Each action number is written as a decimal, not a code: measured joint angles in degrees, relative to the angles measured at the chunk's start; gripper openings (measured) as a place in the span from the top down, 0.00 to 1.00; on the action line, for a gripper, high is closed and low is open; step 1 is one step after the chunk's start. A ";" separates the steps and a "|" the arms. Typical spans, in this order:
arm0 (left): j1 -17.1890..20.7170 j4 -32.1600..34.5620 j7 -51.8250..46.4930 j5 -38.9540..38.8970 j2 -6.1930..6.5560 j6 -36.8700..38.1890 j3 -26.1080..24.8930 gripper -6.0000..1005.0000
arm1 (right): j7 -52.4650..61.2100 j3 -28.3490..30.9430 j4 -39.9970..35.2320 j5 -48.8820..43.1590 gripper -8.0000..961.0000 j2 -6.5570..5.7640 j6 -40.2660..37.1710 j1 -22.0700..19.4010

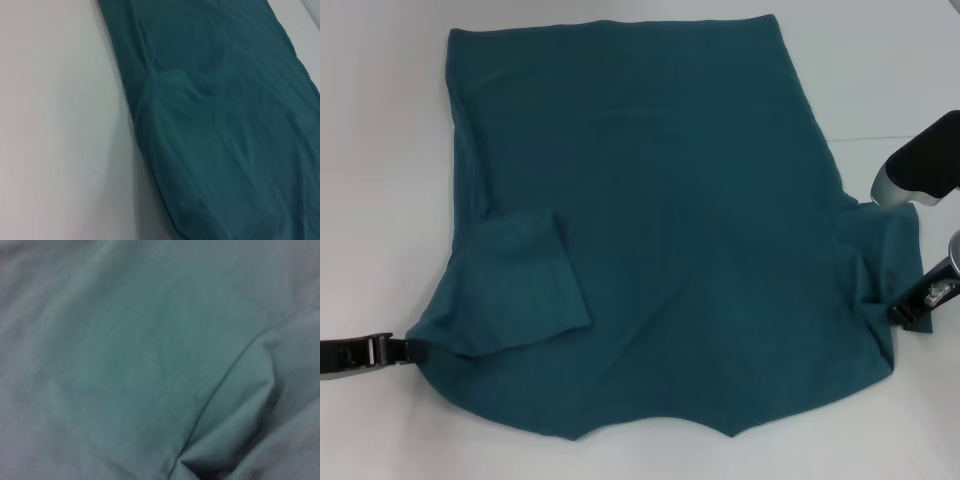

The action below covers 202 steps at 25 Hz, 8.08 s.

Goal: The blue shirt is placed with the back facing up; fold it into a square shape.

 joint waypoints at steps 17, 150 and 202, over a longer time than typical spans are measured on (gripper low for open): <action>0.31 0.00 0.27 -0.11 -0.02 0.01 -0.22 0.99 | -0.57 -12.24 -18.22 -0.08 0.97 1.62 0.03 -5.00; 0.00 -2.30 2.05 0.12 -0.29 -0.48 0.11 0.99 | 7.89 -8.96 14.44 2.91 0.99 1.75 24.45 8.82; 0.30 -2.28 2.68 0.09 0.27 -0.72 -0.33 0.99 | 17.86 -11.31 5.18 5.97 0.65 1.64 8.36 9.13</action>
